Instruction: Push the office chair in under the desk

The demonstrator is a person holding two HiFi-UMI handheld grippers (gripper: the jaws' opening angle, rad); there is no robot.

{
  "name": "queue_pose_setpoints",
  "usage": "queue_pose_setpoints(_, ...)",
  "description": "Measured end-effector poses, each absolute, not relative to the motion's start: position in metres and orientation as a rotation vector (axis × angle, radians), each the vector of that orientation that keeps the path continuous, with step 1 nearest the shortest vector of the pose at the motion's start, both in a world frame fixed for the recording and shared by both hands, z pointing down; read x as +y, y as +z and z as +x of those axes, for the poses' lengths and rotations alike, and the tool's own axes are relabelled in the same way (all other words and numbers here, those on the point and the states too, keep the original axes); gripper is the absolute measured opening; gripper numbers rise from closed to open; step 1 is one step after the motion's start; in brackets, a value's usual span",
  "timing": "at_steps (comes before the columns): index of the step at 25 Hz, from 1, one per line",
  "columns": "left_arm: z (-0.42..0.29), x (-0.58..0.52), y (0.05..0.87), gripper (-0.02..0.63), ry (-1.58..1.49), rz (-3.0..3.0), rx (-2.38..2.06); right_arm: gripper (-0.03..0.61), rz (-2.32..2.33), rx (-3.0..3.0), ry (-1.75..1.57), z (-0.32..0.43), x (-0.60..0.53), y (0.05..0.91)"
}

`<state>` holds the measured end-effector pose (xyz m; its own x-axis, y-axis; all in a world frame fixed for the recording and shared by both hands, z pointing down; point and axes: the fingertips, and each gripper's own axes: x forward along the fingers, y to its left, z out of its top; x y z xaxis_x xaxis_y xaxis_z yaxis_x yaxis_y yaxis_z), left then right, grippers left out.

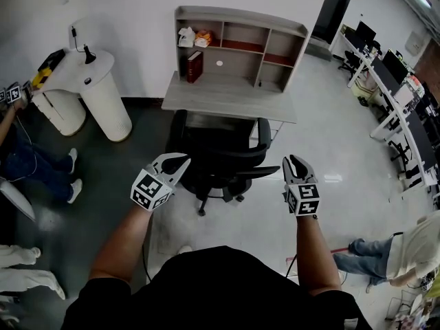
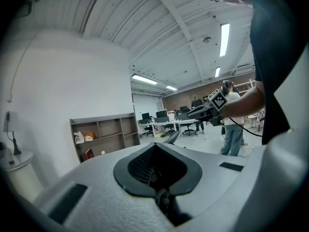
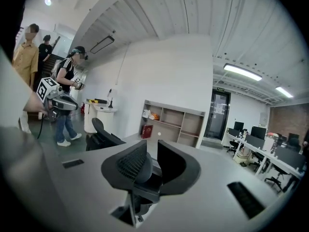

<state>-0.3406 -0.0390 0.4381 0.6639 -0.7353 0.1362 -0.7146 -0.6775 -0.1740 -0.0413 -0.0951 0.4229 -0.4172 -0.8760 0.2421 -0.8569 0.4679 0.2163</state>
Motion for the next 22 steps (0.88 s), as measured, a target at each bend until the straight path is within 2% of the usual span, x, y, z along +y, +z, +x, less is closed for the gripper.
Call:
queue_pose_setpoints(14,-0.328,-0.04,0.4,0.015,-0.186,-2.748,1.174,0.067,1.5,-2.422,-0.079,-0.038,-0.1,0.418)
queue_pose_setpoints(22,-0.327,-0.047,0.407,0.015,-0.213,-2.754,1.172,0.058,1.514,-2.419,-0.091,-0.037,-0.104,0.416)
